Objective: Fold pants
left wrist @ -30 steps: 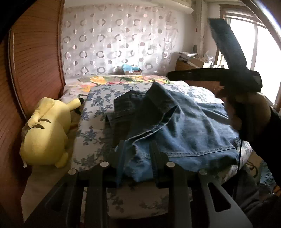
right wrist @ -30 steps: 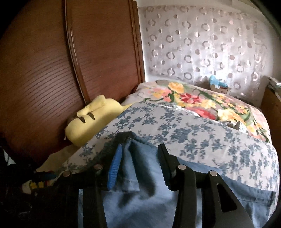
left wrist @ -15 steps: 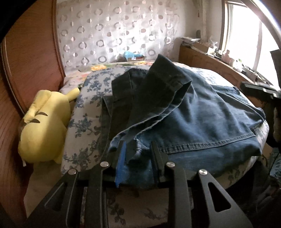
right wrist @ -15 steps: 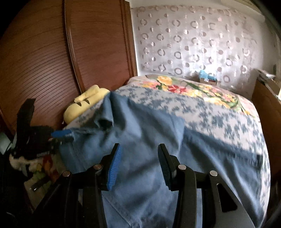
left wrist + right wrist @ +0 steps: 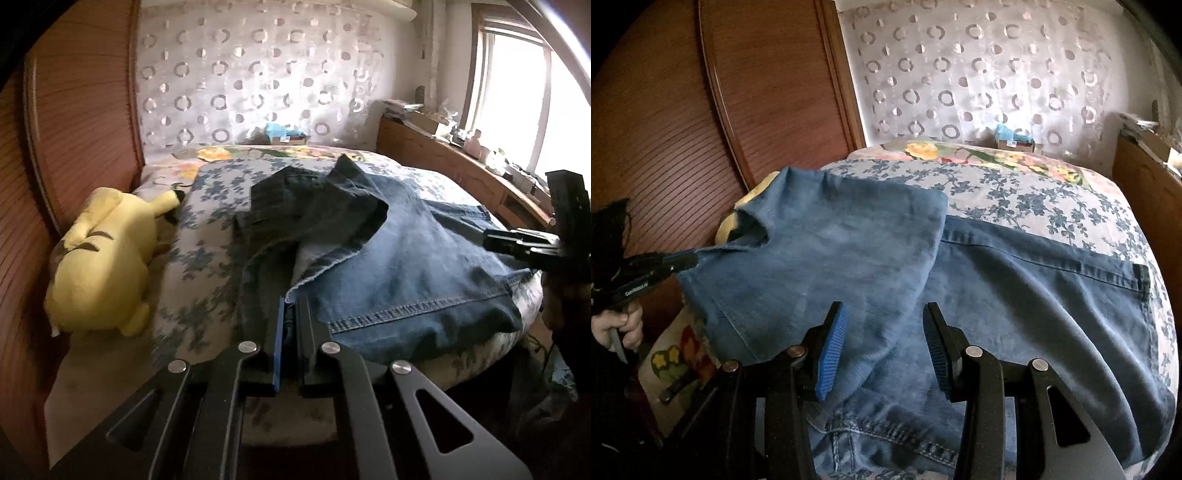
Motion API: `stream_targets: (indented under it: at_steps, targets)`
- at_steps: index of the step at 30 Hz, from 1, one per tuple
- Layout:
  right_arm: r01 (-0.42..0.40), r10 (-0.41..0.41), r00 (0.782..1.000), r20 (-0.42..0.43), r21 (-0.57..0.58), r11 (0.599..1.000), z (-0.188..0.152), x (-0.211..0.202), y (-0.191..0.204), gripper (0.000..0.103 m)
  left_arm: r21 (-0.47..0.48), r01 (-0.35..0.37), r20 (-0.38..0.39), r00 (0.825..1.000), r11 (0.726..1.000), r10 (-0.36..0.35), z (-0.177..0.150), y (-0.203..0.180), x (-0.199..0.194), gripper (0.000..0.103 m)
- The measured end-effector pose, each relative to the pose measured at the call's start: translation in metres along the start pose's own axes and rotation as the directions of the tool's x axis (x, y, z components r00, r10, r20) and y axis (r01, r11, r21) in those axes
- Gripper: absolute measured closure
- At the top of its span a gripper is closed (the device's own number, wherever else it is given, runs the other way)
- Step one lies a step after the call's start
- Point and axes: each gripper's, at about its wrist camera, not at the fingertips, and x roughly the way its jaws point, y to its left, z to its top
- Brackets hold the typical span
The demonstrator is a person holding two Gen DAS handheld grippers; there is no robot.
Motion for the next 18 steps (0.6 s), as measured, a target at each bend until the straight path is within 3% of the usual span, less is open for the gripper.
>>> stream_targets:
  at_steps: [6,12,18]
  targets:
    - [-0.011,0.011,1.000,0.010,0.003,1.000,-0.008,0.003,-0.001,0.059,0.053,-0.016,-0.008,1.000,0.998,0.017,0.000,-0.010,0.001,0.090]
    - [-0.027,0.026,0.999,0.029,0.015,1.000,-0.012,0.002,-0.004,0.059,0.080,0.034,0.060,0.997,0.996,-0.039,0.020,-0.032,-0.008,0.060]
    - [-0.030,0.029,0.999,0.036,0.028,0.999,-0.017,-0.001,-0.004,0.059,0.117,0.014,0.054,0.998,0.993,-0.020,0.043,-0.058,0.022,0.059]
